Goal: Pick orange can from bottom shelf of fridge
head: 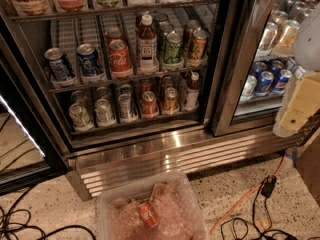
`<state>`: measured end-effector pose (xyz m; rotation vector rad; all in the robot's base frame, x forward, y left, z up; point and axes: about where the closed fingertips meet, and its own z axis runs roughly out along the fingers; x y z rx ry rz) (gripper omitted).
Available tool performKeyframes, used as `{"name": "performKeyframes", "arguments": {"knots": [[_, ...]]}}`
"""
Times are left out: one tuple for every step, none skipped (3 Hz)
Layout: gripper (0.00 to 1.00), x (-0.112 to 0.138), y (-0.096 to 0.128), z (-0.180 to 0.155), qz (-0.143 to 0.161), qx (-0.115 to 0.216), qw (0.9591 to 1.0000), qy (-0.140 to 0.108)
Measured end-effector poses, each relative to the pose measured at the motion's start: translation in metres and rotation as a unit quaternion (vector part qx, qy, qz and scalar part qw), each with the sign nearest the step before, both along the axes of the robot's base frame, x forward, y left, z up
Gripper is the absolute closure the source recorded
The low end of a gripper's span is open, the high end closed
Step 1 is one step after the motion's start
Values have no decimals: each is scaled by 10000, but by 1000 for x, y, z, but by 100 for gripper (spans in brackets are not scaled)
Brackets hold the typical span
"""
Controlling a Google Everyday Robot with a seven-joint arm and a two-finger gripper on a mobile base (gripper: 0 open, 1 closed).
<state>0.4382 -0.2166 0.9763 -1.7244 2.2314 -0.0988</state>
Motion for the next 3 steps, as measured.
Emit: {"name": "performKeyframes", "arguments": {"knots": [[0,0,0,0,0,0,10000,0],[0,5,4,-9,12,128,9999,-27],[0,17,15,-38,-114,405,9989,183]]}}
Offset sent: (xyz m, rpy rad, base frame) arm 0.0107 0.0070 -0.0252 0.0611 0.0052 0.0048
